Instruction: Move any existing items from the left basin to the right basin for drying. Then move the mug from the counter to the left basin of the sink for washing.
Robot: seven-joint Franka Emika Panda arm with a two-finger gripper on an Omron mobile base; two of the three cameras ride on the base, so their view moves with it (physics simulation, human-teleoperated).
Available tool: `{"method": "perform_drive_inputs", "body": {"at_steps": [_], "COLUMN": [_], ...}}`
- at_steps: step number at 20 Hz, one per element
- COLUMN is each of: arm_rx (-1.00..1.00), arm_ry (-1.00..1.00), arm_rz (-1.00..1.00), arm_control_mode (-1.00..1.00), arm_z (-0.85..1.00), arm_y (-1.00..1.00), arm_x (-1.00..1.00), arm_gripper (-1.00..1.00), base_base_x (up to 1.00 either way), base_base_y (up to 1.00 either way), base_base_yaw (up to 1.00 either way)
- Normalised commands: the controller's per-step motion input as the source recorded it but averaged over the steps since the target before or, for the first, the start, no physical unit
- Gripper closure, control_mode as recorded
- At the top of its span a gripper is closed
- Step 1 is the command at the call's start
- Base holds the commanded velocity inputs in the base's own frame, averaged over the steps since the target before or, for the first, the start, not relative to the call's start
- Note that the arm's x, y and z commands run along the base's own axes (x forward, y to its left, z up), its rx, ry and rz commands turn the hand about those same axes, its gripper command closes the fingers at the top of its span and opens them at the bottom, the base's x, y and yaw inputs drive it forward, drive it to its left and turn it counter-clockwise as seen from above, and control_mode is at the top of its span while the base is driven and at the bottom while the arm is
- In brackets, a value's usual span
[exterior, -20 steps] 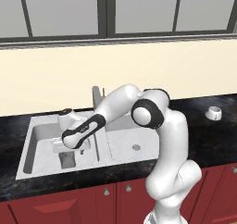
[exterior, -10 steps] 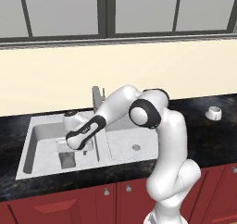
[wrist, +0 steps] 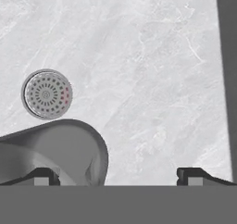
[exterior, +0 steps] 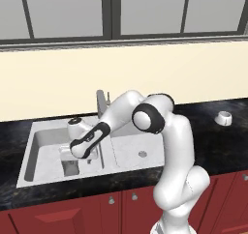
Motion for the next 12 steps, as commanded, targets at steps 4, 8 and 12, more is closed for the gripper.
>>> {"method": "perform_drive_inputs", "body": {"at_steps": [4,8,12], "arm_rx": [0.00,0.00,0.00], "arm_ry": [0.00,0.00,0.00], "arm_rz": [-0.04,-0.04,-0.01], "arm_control_mode": [-1.00,-1.00,-1.00], "arm_z": [-0.04,-0.03,-0.06], "arm_y": [0.05,0.04,0.00], "arm_x": [0.19,0.09,0.00], "arm_gripper": [-1.00,-1.00,1.00], "base_base_x": [0.00,0.00,0.00], "base_base_y": [0.00,0.00,0.00], "base_base_yaw": [0.00,0.00,0.00]}}
